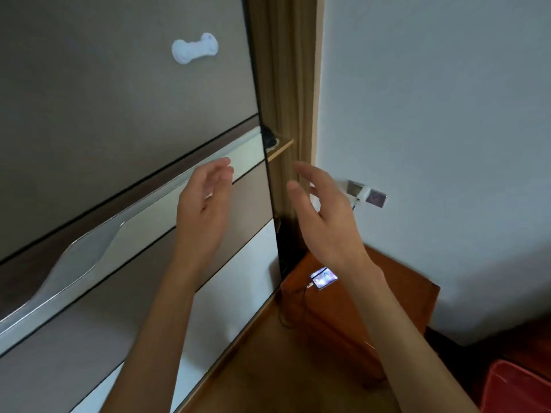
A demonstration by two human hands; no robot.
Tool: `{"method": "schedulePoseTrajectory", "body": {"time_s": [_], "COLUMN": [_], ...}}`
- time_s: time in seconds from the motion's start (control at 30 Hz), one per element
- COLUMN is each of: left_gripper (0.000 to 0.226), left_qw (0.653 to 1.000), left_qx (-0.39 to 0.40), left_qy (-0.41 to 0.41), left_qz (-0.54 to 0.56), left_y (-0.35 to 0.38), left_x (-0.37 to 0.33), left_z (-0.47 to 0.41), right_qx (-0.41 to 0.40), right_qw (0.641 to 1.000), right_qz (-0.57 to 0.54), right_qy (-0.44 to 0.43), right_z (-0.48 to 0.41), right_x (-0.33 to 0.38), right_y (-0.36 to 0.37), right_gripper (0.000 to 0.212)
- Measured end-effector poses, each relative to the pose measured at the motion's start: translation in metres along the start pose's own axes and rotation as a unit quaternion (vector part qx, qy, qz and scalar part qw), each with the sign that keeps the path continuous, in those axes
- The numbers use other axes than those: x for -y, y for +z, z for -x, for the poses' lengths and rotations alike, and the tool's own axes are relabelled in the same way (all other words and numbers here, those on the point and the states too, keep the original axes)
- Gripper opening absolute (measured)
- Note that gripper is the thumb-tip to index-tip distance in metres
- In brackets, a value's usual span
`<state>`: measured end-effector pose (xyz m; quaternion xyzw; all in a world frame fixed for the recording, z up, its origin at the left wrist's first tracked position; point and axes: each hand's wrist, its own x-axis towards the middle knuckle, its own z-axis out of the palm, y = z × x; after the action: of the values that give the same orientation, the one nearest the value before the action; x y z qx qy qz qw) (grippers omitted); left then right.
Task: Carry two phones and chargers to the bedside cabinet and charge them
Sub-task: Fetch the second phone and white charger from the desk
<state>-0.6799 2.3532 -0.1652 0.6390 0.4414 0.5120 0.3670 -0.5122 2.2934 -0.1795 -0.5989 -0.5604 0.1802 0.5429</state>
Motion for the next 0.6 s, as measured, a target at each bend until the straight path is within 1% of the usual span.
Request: {"method": "schedulePoseTrajectory", "body": {"time_s": [0.1, 0.2, 0.3, 0.37, 0.6], "left_gripper": [0.021, 0.024, 0.024, 0.025, 0.028], "left_qw": [0.999, 0.994, 0.986, 0.981, 0.947], "left_qx": [-0.051, -0.1, -0.161, -0.185, -0.302], "left_qy": [0.013, 0.017, 0.015, 0.009, 0.0], "left_qz": [-0.008, -0.027, -0.051, -0.054, -0.113], "left_y": [-0.046, -0.093, -0.147, -0.181, -0.341], "left_x": [-0.015, -0.024, -0.029, -0.031, -0.049], "left_z": [0.024, 0.05, 0.083, 0.107, 0.22], "right_qx": [0.04, 0.071, 0.115, 0.138, 0.24], "right_qw": [0.998, 0.994, 0.986, 0.981, 0.949], "right_qz": [-0.03, -0.051, -0.071, -0.088, -0.137], "right_qy": [-0.032, -0.069, -0.096, -0.107, -0.149], "right_z": [0.014, 0.035, 0.063, 0.082, 0.18], "right_x": [0.036, 0.069, 0.099, 0.117, 0.215], "right_y": [0.023, 0.055, 0.095, 0.119, 0.206], "right_gripper": [0.044, 0.046, 0.042, 0.04, 0.045]}}
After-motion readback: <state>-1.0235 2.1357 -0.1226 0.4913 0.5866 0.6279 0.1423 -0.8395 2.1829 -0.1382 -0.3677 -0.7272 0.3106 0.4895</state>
